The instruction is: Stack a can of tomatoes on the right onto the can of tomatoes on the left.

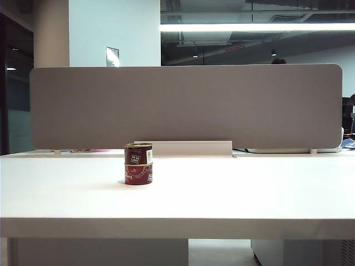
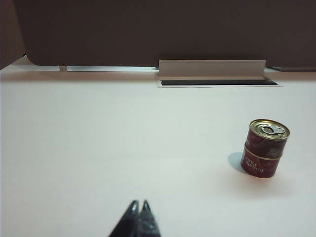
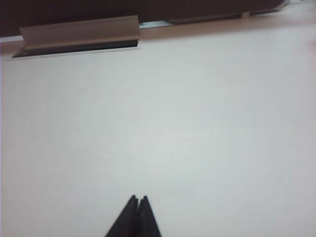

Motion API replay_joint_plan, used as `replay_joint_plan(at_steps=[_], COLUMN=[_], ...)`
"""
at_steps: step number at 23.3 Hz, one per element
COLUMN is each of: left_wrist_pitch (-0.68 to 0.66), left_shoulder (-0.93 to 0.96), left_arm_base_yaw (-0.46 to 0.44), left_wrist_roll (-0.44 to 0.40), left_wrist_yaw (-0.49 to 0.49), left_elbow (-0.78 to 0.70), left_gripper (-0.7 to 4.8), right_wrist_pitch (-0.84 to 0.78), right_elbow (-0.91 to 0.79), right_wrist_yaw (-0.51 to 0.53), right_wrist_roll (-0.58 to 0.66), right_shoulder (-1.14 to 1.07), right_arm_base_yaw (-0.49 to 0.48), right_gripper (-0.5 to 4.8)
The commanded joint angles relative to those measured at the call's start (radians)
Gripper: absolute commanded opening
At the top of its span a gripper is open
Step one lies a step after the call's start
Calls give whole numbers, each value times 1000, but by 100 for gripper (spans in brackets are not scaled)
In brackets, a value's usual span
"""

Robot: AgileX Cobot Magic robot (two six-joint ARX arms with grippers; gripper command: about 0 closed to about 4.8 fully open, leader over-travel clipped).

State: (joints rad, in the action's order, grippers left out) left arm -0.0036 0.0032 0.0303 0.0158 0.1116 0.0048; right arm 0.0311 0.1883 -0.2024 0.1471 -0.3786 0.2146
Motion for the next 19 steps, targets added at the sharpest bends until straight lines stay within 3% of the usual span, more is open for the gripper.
replay_joint_plan(at_steps=[1, 7, 11, 16, 19], left_wrist_pitch=[11, 10, 10, 9, 8], left_shoulder=[1, 1, 1, 1, 1], left_arm_base_yaw=[-1, -1, -1, -1, -1], left_wrist_roll=[-1, -1, -1, -1, -1], left_wrist_yaw=[0, 0, 0, 1, 1], left_elbow=[3, 3, 3, 3, 3], left_gripper=[-6, -6, -6, -6, -6], right_wrist_pitch=[43, 179, 197, 180, 157], right_elbow=[-48, -120, -165, -170, -183], right_wrist_yaw=[-6, -3, 51, 93, 171], right_wrist_roll=[8, 10, 10, -2, -2], right_shoulder=[83, 274, 355, 357, 381], right_arm_base_yaw=[2, -2, -33, -113, -175], right_gripper=[-5, -5, -5, -5, -5])
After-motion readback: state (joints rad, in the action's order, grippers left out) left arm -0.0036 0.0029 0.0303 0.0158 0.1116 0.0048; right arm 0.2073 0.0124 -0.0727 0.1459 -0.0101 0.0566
